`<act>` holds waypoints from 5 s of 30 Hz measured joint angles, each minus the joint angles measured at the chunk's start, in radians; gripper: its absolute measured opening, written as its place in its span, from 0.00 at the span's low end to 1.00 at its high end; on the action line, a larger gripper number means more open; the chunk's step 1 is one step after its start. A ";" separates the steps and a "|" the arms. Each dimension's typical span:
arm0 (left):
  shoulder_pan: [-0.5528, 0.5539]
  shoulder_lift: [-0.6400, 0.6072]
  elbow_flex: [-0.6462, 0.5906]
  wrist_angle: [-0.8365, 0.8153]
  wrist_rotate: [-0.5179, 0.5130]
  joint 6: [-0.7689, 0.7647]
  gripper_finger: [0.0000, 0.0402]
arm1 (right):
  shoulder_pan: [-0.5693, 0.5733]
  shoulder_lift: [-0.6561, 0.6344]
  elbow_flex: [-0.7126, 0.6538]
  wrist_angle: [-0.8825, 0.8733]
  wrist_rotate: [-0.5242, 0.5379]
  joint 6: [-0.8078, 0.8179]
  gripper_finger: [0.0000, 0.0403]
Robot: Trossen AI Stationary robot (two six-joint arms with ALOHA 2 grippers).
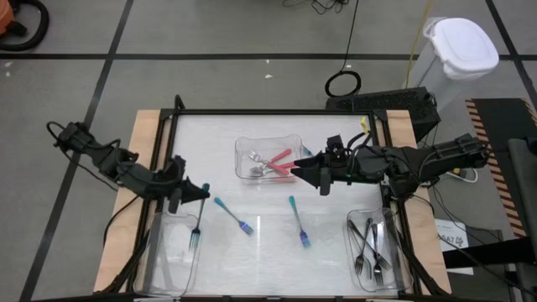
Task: Sort silverware by color (type)
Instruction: Put the blue fork into the left transparent bin
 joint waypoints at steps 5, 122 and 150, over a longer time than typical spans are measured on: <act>-0.073 -0.023 -0.081 0.074 -0.021 -0.066 0.01 | 0.000 0.000 0.000 -0.014 0.000 0.000 0.58; -0.322 0.280 -0.274 -0.110 0.055 -1.108 0.44 | -0.085 0.000 0.000 -0.036 0.000 -0.029 0.58; -0.207 0.280 0.090 -0.494 0.046 -1.092 0.44 | -0.085 0.001 0.000 -0.399 -0.136 -0.077 0.58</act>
